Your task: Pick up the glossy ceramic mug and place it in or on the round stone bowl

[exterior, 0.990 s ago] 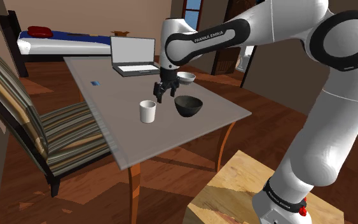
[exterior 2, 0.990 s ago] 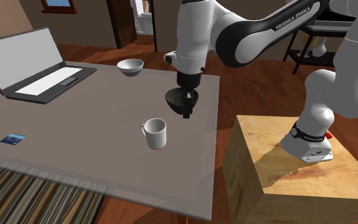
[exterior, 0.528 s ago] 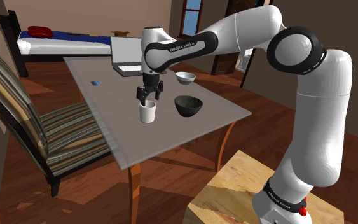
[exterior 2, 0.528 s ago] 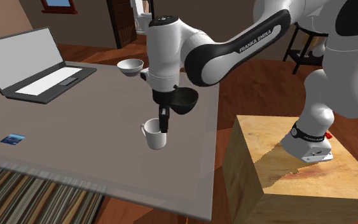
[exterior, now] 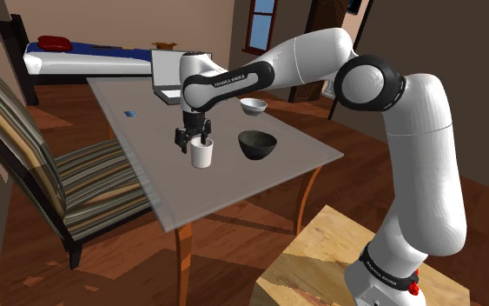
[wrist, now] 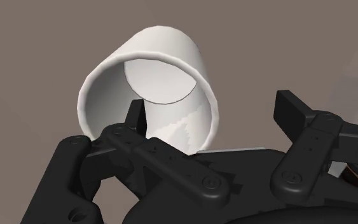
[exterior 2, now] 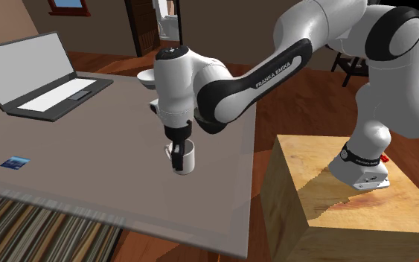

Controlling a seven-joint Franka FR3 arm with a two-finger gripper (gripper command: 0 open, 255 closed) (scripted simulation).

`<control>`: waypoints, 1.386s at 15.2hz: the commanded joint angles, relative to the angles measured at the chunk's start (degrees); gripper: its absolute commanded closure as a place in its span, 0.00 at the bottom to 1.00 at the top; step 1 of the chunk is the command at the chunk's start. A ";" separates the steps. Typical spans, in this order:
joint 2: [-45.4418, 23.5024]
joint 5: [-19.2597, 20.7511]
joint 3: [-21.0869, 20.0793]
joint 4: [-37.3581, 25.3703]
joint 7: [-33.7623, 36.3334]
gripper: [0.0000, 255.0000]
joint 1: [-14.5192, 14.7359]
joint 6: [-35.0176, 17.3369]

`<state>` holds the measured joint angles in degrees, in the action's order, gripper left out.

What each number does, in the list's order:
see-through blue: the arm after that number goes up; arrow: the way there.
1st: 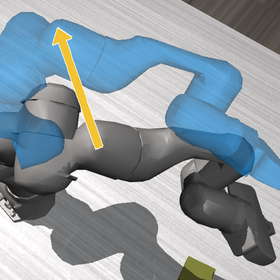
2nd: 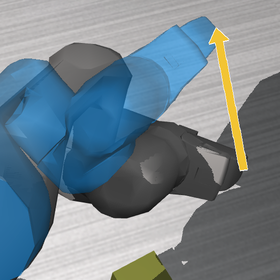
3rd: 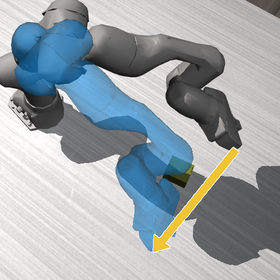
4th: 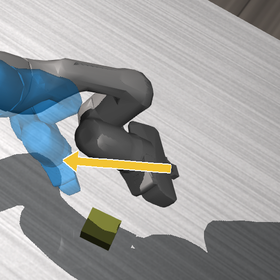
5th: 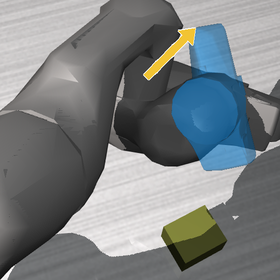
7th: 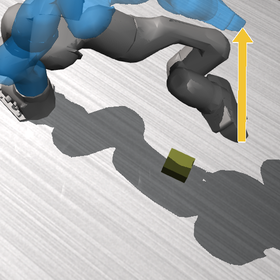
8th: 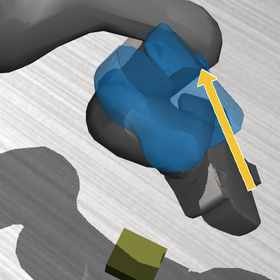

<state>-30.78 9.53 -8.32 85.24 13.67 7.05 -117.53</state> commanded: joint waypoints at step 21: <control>-0.85 0.17 0.13 0.62 0.04 1.00 -0.09 -1.49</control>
<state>-31.79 9.75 -8.18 86.03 13.81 7.01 -119.33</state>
